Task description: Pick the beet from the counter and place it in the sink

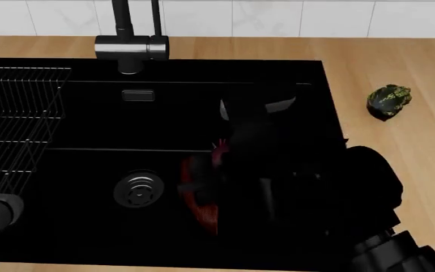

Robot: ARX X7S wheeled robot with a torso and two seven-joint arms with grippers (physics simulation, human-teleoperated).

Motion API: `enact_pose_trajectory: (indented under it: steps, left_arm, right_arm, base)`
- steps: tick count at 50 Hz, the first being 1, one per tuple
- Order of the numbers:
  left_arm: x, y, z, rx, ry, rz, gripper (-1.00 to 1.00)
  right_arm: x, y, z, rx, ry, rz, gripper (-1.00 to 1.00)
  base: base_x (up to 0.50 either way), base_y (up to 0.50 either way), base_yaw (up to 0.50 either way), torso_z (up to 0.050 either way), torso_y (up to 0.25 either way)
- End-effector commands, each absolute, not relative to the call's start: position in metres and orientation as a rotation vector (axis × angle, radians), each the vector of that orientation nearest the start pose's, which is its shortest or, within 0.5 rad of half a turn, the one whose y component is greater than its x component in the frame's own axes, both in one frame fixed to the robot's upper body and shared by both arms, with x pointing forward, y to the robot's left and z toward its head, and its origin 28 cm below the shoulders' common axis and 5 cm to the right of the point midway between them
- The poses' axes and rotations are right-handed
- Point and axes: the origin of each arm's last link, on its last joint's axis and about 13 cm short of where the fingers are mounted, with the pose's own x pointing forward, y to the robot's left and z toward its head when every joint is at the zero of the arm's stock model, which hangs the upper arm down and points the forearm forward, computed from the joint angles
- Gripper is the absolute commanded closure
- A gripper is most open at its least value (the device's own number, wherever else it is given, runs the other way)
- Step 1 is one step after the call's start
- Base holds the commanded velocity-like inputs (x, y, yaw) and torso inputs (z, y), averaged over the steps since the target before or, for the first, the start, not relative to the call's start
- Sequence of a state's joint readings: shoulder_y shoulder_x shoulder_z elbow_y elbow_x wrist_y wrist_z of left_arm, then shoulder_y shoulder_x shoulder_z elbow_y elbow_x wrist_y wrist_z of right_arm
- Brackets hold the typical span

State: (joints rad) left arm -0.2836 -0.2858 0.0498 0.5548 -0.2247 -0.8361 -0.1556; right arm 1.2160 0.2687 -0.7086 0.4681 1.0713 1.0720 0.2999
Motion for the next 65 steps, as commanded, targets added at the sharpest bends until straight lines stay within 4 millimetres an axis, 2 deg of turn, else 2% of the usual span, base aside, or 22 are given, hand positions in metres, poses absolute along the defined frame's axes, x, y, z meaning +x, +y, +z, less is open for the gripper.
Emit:
enact_pose_trajectory:
  steps: [1, 8, 20, 34, 35, 55, 65]
  left_arm:
    - [0.237, 0.241, 0.137, 0.123, 0.019, 0.028, -1.0]
    - [0.236, 0.242, 0.135, 0.123, 0.022, 0.029, -1.0]
    - [0.236, 0.242, 0.133, 0.12, 0.029, 0.032, -1.0]
    - [0.237, 0.242, 0.133, 0.119, 0.029, 0.033, -1.0]
    - [0.237, 0.242, 0.133, 0.12, 0.028, 0.034, -1.0]
    - [0.237, 0.242, 0.133, 0.123, 0.029, 0.035, -1.0]
    - [0.237, 0.242, 0.133, 0.122, 0.03, 0.032, -1.0]
  right_arm:
    - [0.37, -0.062, 0.172, -0.145, 0.736, 0.378, 1.0]
    - [0.373, -0.062, 0.158, -0.173, 0.785, 0.357, 1.0]
    - [0.373, -0.069, 0.157, -0.212, 0.814, 0.259, 1.0]
    - [0.375, -0.072, 0.157, -0.222, 0.8, 0.232, 1.0]
    - [0.374, -0.072, 0.157, -0.229, 0.798, 0.234, -1.0]
    - [0.374, -0.075, 0.159, -0.219, 0.796, 0.23, -1.0]
    - [0.37, -0.074, 0.176, -0.149, 0.739, 0.257, -1.0]
  base:
    - [0.0, 0.0, 0.0, 0.0, 0.0]
    - [0.0, 0.0, 0.0, 0.0, 0.0]
    - [0.0, 0.0, 0.0, 0.0, 0.0]
    - [0.0, 0.0, 0.0, 0.0, 0.0]
    - [0.0, 0.0, 0.0, 0.0, 0.0]
    - [0.0, 0.0, 0.0, 0.0, 0.0]
    - [0.0, 0.0, 0.0, 0.0, 0.0]
